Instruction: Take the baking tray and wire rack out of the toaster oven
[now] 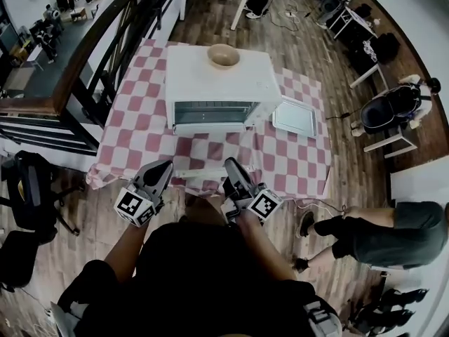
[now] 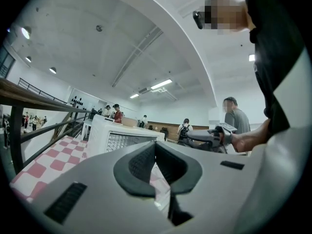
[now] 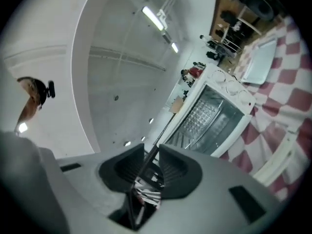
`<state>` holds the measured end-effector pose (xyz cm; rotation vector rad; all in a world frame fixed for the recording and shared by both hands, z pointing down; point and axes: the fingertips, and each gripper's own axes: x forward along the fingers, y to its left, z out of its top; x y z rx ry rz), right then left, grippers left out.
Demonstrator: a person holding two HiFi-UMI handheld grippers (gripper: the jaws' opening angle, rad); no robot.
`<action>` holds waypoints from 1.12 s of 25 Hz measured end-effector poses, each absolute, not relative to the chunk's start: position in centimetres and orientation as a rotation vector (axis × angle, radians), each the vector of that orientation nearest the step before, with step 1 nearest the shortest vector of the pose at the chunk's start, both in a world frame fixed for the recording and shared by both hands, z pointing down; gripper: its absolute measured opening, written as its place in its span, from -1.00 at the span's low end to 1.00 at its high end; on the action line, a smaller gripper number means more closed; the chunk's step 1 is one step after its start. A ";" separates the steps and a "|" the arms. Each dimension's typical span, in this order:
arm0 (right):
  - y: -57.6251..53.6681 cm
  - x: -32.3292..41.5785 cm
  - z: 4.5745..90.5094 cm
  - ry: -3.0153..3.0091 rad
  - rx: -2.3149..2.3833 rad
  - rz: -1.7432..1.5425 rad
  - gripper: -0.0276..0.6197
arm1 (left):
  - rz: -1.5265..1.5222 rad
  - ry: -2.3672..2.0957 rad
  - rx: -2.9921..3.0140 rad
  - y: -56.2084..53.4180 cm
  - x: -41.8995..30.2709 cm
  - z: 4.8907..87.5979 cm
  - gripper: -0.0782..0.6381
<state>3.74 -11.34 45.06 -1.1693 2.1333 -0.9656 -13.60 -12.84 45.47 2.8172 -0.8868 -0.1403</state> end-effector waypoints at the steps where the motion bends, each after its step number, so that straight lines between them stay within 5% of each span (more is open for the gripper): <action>1: -12.1 4.0 45.0 2.077 -1.119 -0.988 -0.64 | -0.139 -0.892 2.812 -13.1 -13.6 45.7 -0.79; 28: -35.6 7.5 60.4 1.561 -1.182 -1.240 -0.64 | 0.064 -0.952 2.644 -22.5 -12.8 53.7 -0.79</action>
